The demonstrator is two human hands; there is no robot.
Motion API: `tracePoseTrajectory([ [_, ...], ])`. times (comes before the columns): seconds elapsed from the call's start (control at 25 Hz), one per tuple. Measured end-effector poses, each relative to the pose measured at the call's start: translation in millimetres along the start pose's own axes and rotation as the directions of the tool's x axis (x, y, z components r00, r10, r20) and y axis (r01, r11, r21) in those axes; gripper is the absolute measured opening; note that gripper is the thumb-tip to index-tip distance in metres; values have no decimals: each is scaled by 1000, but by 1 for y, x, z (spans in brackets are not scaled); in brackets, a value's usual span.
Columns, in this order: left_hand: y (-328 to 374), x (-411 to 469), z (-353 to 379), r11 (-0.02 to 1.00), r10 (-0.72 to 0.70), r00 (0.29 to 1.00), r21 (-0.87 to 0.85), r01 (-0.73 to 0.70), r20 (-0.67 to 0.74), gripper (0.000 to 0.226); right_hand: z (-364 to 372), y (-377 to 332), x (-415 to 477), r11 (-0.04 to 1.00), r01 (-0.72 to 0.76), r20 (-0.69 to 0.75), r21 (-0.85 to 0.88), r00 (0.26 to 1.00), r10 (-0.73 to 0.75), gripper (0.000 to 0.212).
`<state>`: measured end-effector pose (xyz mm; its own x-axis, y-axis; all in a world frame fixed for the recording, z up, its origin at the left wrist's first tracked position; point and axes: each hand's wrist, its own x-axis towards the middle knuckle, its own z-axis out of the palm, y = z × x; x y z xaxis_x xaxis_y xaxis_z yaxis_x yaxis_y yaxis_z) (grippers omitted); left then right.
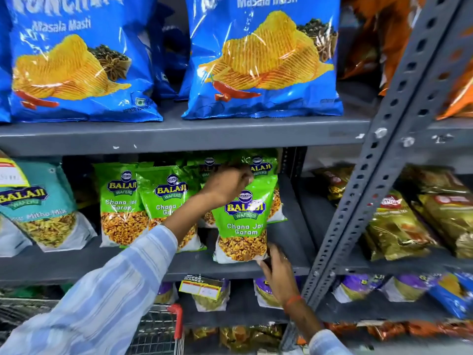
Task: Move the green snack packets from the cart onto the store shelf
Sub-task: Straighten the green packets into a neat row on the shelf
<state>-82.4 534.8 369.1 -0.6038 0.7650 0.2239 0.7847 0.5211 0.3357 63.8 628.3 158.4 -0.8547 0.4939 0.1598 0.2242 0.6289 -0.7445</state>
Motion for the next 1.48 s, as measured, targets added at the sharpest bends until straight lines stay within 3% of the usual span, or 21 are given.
tracePoseTrajectory([
  [0.12,11,-4,2,971,-11,994,236,36,-105,24,-14,4,5,993,-94,4,68,996,94,18],
  [0.28,24,-10,7,985,-1,994,169,19,-107,23,-25,3,12,978,-146,78,150,988,136,40],
  [0.44,20,-8,-7,999,-20,997,32,18,79,25,-26,2,23,972,-149,123,181,984,128,51],
  [0.56,-5,-11,-34,981,-139,940,171,88,313,54,-25,3,20,966,-148,123,213,985,124,55],
  [0.64,-17,-13,-47,961,-191,914,258,100,357,54,-24,3,18,967,-146,110,207,986,126,56],
  [0.76,-19,-17,-50,968,-174,950,223,116,261,32,-25,3,19,968,-157,108,196,985,138,53],
  [0.88,-20,-17,-45,957,-187,979,240,163,83,32,-29,2,21,976,-134,132,171,985,112,52],
  [0.92,-23,-19,-40,962,-205,979,184,203,-4,34,-30,1,21,977,-129,138,170,985,106,53],
  [1.0,-33,-29,-19,935,-319,942,-198,295,-101,50,-31,0,22,971,-125,141,201,985,98,56],
  [1.04,-39,-38,0,856,-395,917,-385,346,-54,67,-31,0,24,967,-125,136,220,986,97,58],
  [1.08,-43,-51,25,798,-426,904,-453,397,42,81,-30,0,26,966,-127,122,226,987,101,58],
  [1.16,-43,-78,80,814,-397,876,-336,473,272,95,-30,1,31,963,-153,93,221,986,136,52],
  [1.2,-44,-85,105,826,-379,870,-308,471,314,95,-30,1,34,958,-181,87,223,982,165,48],
  [1.32,-40,-77,144,777,-383,900,-456,435,206,86,-31,0,42,939,-274,71,209,962,265,40],
  [1.48,-27,-59,159,726,-455,884,-530,439,108,79,-36,4,53,917,-351,35,189,936,351,46],
])
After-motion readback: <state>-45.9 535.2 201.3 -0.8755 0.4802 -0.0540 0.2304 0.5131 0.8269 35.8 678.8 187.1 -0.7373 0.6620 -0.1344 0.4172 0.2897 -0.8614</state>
